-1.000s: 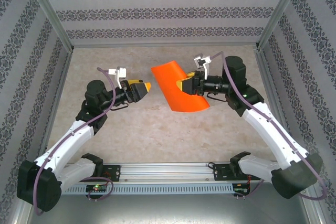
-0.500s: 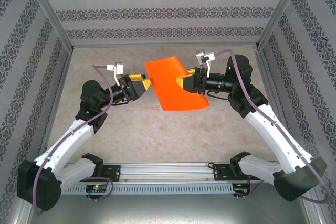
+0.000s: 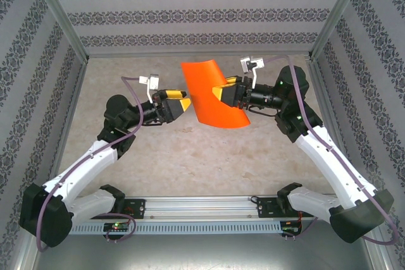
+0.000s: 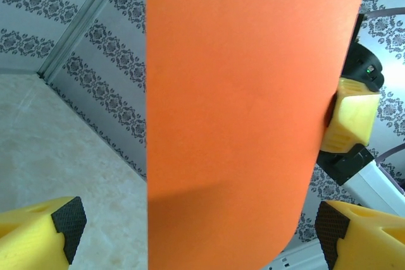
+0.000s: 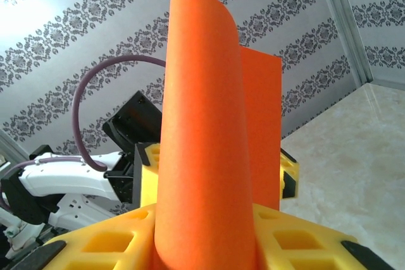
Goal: Fold a paper plane with a square sheet of paper (fold left side to right side)
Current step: Place a square sheet of paper at the center of the table.
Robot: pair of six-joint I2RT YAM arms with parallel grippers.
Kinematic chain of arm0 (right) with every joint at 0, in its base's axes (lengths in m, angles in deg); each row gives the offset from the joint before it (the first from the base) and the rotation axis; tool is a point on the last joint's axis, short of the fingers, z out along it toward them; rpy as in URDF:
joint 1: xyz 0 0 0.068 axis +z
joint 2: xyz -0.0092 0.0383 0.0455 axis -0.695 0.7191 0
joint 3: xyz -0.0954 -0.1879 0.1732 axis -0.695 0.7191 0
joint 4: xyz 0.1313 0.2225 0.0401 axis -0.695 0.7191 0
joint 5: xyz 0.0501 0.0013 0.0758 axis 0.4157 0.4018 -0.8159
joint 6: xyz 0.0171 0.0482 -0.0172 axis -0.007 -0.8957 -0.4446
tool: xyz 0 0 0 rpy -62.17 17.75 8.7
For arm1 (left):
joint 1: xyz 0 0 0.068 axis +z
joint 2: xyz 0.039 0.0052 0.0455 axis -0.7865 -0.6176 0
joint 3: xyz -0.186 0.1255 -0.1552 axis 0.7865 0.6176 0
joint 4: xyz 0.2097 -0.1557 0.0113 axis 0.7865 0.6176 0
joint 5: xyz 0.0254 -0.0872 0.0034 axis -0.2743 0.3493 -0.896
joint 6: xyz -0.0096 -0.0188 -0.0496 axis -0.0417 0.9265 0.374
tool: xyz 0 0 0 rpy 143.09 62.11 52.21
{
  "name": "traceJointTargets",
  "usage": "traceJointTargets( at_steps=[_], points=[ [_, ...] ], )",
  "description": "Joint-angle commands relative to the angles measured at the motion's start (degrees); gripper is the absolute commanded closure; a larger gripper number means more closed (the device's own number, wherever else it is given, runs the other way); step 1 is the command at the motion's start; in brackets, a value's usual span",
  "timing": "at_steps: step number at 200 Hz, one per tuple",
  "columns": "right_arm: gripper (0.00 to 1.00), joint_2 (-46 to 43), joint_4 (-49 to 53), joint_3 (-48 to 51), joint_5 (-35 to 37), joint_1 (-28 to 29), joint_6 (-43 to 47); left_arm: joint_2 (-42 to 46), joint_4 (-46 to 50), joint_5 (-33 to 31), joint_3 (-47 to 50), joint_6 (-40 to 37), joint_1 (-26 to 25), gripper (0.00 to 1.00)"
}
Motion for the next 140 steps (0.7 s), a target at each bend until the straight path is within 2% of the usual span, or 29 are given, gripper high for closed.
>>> traceJointTargets(
  at_steps=[1, 35, 55, 72, 112, 140],
  points=[
    [0.65, -1.2, -4.4, 0.8, -1.5, 0.8, -2.2, -1.1, -4.2, 0.9, -2.2, -0.4, -1.4, 0.04],
    [0.64, -0.6, -7.0, 1.6, -1.3, 1.7, -4.1, -3.4, -10.4, 2.5, -2.5, 3.1, -2.1, 0.04],
    [0.64, -0.3, -7.2, 2.2, -0.3, 1.8, -4.4, -4.0, -13.7, 3.3, -2.5, 4.7, -2.2, 0.11],
    [0.64, -0.1, -6.8, 2.8, 0.7, 1.5, -4.4, -3.9, -14.6, 3.1, -2.2, 5.1, -2.4, 0.23],
    [0.63, -0.5, -3.7, 4.5, 4.2, -1.0, -2.7, -2.8, -11.8, 1.0, -0.8, 3.2, -2.4, 0.65],
    [0.6, -0.6, 1.4, 5.2, 7.0, -2.3, 0.3, -1.8, -7.8, -0.6, 0.0, 1.3, -2.4, 0.86]
  ],
)
